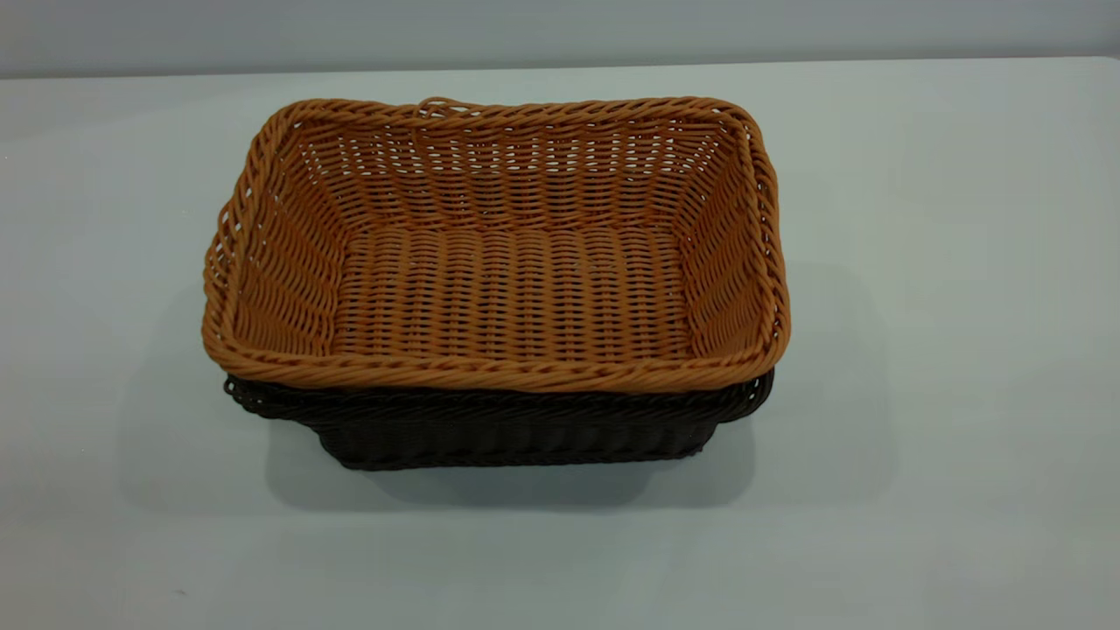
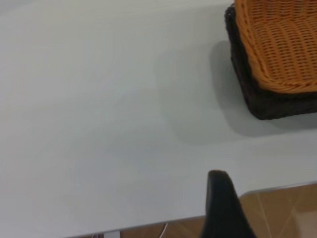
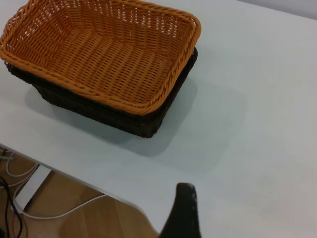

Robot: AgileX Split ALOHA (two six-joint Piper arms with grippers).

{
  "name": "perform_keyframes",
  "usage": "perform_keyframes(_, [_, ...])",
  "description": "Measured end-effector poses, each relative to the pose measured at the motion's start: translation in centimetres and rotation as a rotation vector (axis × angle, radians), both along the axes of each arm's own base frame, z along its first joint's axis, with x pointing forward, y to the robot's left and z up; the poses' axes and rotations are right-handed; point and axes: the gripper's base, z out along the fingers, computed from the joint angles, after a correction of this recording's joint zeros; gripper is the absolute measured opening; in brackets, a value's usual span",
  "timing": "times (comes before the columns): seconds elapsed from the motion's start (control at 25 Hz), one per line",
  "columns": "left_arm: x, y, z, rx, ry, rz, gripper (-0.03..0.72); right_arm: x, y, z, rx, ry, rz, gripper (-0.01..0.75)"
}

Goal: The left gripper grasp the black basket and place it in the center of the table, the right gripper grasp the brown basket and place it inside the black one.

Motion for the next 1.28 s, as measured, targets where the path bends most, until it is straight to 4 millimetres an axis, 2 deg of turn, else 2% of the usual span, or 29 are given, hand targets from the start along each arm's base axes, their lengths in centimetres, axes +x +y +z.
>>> perform_keyframes(0.76, [0.0, 0.0, 0.0, -0.005, 0.001, 0.004, 0.400, 0.0, 0.0, 0.0, 0.000, 0.000, -0.014, 0.591])
perform_keyframes(1.0, [0.0, 0.0, 0.0, -0.005, 0.001, 0.004, 0.400, 0.4, 0.0, 0.0, 0.004, 0.004, -0.245, 0.591])
perform_keyframes(1.16, [0.0, 0.0, 0.0, -0.005, 0.001, 0.004, 0.400, 0.6, -0.7, -0.1, 0.035, 0.020, -0.439, 0.591])
perform_keyframes(1.28, [0.0, 0.0, 0.0, -0.005, 0.001, 0.004, 0.400, 0.6, -1.1, -0.1, 0.064, 0.030, -0.518, 0.591])
